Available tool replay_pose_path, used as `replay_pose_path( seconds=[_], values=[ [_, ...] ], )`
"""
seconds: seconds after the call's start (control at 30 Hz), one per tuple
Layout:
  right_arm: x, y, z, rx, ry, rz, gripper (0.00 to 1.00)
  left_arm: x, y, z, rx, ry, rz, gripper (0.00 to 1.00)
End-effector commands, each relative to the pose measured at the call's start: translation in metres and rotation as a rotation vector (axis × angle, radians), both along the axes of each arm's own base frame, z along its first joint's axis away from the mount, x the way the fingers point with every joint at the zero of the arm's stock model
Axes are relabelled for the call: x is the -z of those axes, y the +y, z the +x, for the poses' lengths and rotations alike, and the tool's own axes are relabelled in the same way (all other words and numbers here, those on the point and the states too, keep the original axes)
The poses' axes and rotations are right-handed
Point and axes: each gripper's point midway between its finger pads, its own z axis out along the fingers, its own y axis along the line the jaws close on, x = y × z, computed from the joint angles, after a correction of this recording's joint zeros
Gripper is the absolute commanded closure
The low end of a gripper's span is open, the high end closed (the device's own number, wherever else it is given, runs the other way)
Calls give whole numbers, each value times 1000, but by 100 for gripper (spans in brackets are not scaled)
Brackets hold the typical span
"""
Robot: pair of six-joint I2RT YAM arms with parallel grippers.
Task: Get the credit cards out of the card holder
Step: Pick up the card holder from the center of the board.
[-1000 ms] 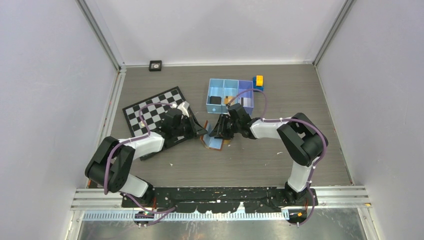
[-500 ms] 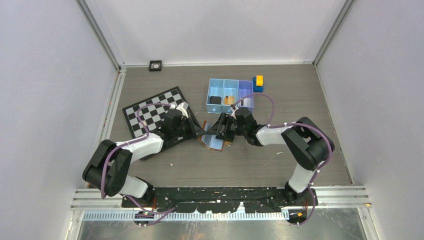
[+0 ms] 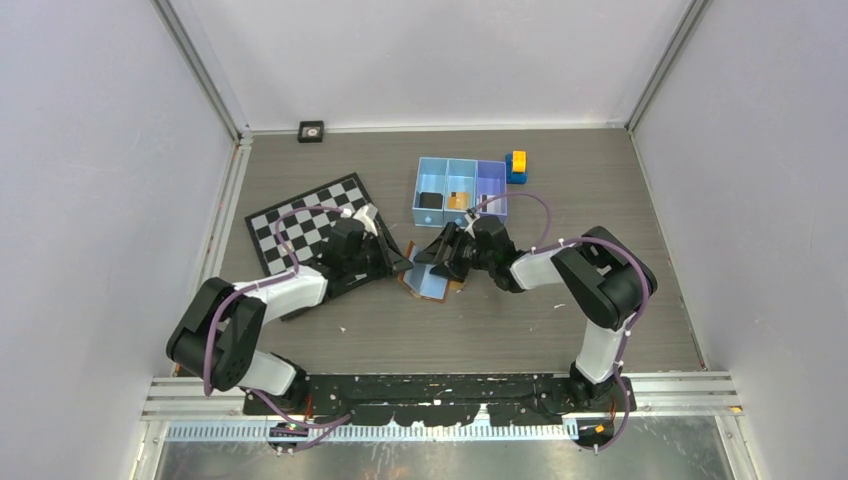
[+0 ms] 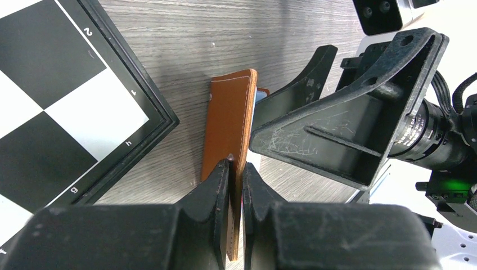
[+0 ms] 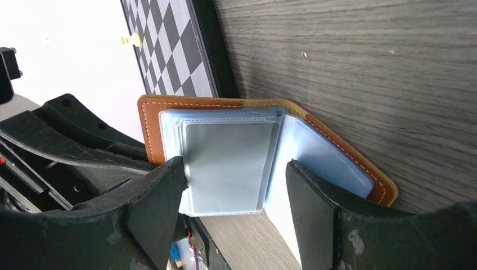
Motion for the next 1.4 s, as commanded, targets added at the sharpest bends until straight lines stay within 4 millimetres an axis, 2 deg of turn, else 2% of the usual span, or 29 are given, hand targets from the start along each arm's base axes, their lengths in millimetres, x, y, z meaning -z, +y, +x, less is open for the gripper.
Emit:
replay_pose_path(
  seconds=[0.0,0.17,0.3,0.37,0.47,0.57,0.83,1.03,1.2,1.37],
  values=[
    [-8,7,9,6,-27,34,28,-13,-14,2,46,-44,-55,100],
    [-3,8,10,5,-6,27,28,-14,-18,1,64,-42,-69,100],
    [1,11,8,0,18,41,43,-15,-19,1,67,-46,-74,100],
    [-1,12,8,0,19,59,47,-16,-19,1,65,-46,-73,100],
    [-3,8,8,14,9,56,54,-12,-16,2,47,-36,-62,100],
    [-5,1,12,38,2,50,66,-10,-11,3,23,-28,-54,100],
    [0,-6,16,62,21,58,84,-6,-4,6,-3,0,-71,100],
    [-1,-8,16,70,22,56,85,-8,4,9,-26,-2,-75,100],
    [-2,-7,16,67,19,65,99,-11,6,9,-35,-14,-77,100],
    [-6,-6,16,62,11,83,100,-10,5,9,-33,0,-85,100]
  ],
)
